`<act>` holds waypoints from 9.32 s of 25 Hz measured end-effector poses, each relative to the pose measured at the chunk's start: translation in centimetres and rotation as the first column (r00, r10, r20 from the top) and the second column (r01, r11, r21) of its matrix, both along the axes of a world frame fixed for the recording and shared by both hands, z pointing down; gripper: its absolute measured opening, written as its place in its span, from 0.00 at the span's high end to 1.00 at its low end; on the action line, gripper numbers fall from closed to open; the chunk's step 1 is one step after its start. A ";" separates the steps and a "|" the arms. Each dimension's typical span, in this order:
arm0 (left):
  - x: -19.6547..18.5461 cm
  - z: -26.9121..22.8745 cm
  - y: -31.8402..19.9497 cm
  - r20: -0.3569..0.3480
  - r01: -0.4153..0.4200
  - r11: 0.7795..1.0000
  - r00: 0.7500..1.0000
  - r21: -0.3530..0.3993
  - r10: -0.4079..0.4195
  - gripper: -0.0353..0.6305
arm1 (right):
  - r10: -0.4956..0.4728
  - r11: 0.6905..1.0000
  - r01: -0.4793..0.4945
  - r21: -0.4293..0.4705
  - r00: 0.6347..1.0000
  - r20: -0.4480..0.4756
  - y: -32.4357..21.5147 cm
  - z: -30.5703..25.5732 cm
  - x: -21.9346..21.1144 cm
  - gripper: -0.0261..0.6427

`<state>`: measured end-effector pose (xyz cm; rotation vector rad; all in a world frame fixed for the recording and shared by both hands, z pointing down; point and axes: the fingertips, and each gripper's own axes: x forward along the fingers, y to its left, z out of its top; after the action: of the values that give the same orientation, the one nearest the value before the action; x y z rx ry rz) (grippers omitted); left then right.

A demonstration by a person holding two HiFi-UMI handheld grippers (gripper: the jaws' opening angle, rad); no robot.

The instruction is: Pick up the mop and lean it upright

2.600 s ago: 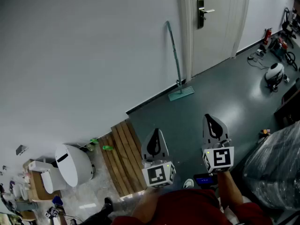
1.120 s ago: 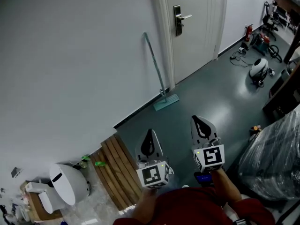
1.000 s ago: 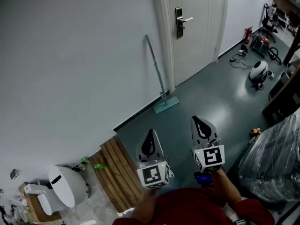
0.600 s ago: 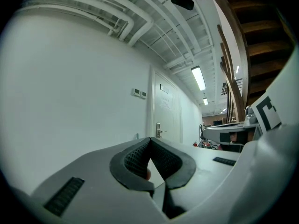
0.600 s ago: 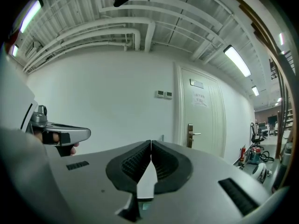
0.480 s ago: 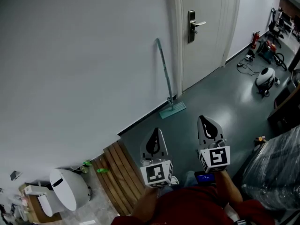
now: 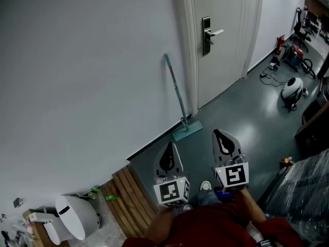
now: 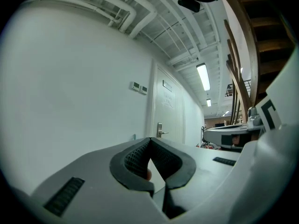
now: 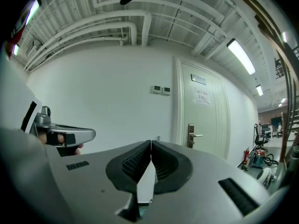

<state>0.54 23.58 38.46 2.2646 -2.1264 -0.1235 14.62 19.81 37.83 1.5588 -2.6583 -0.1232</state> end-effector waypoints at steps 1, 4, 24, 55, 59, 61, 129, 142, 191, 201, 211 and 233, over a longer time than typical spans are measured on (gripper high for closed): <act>0.4 -0.2 -1.1 -0.001 0.003 1.000 1.000 0.002 -0.003 0.93 | -0.006 1.000 0.006 0.001 1.000 0.004 -1.0 0.0 0.3 0.93; 1.3 -0.6 -3.9 0.003 0.010 1.000 1.000 0.006 -0.011 0.93 | -0.018 1.000 0.018 -0.005 1.000 0.008 -4.1 0.0 1.1 0.93; 2.8 0.4 -17.3 -0.003 0.112 0.994 0.994 -0.014 -0.112 0.93 | -0.163 0.986 0.163 -0.045 0.987 -0.001 -19.1 1.6 0.8 0.93; -15.3 0.6 -44.5 0.005 -0.078 0.997 0.997 0.009 0.078 0.93 | 0.001 0.999 -0.004 -0.054 0.999 -0.045 -44.7 2.4 -18.1 0.93; -16.1 0.3 -45.7 -0.022 -0.083 0.996 0.996 0.017 0.084 0.93 | 0.012 0.997 -0.016 -0.070 0.998 -0.057 -45.9 2.6 -19.0 0.93; -16.4 0.7 -46.2 -0.024 -0.071 0.997 0.997 0.001 0.071 0.93 | 0.004 0.998 -0.008 -0.068 0.998 -0.058 -46.6 2.7 -19.2 0.93; -16.7 1.0 -48.3 0.053 0.101 0.994 0.994 -0.043 -0.099 0.93 | -0.153 0.967 0.135 -0.216 0.986 -0.069 -56.0 11.4 -23.0 0.80; -15.8 1.7 -49.3 0.046 0.074 0.996 0.996 -0.047 -0.072 0.93 | -0.149 0.969 0.130 -0.211 0.986 -0.078 -52.3 11.4 -20.6 0.80; -16.5 -4.0 -48.9 0.037 0.108 0.990 0.993 0.085 -0.112 0.93 | -0.145 0.989 0.145 -0.010 0.988 0.047 -50.1 -4.8 -17.8 0.80; -16.5 -3.7 -49.1 0.031 0.105 0.992 0.994 0.065 -0.107 0.93 | -0.144 0.989 0.145 -0.029 0.989 0.042 -50.4 -3.7 -18.0 0.80; -16.7 -2.6 -49.0 0.050 0.110 0.993 0.992 0.028 -0.112 0.93 | -0.127 0.988 0.125 -0.086 0.992 -0.021 -50.6 0.9 -17.7 0.80; -16.3 -1.0 -49.7 0.059 0.111 0.994 0.992 0.006 -0.111 0.93 | -0.139 0.967 0.113 -0.229 0.985 -0.099 -51.1 11.0 -18.2 0.80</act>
<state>-15.74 -26.15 37.49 2.1781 -2.2827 -0.0624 -3.56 -31.29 48.80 1.2770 -2.5779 0.0760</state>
